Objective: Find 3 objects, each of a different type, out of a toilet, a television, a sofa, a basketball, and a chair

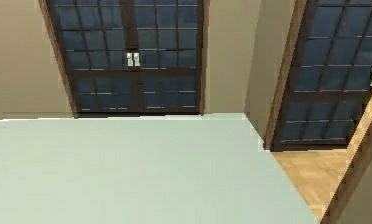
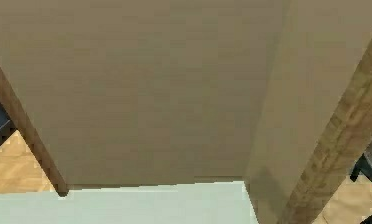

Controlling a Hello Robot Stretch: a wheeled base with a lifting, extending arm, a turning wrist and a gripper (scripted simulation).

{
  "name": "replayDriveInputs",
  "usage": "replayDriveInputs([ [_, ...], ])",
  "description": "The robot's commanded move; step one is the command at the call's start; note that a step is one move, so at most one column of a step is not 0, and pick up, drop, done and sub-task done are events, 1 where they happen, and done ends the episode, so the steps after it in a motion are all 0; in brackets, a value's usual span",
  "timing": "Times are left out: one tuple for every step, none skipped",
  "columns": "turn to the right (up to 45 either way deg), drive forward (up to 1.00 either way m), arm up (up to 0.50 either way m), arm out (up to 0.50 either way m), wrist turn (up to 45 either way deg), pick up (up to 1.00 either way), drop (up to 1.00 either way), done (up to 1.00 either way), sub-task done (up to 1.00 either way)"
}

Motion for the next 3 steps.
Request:
replayDriveInputs([
  [0.0, 0.50, 0.00, 0.00, 0.0, 0.00, 0.00, 0.00, 0.00],
  [-36.0, 0.00, 0.00, 0.00, 0.0, 0.00, 0.00, 0.00, 0.00],
  [0.0, 0.55, 0.00, 0.00, 0.0, 0.00, 0.00, 0.00, 0.00],
])
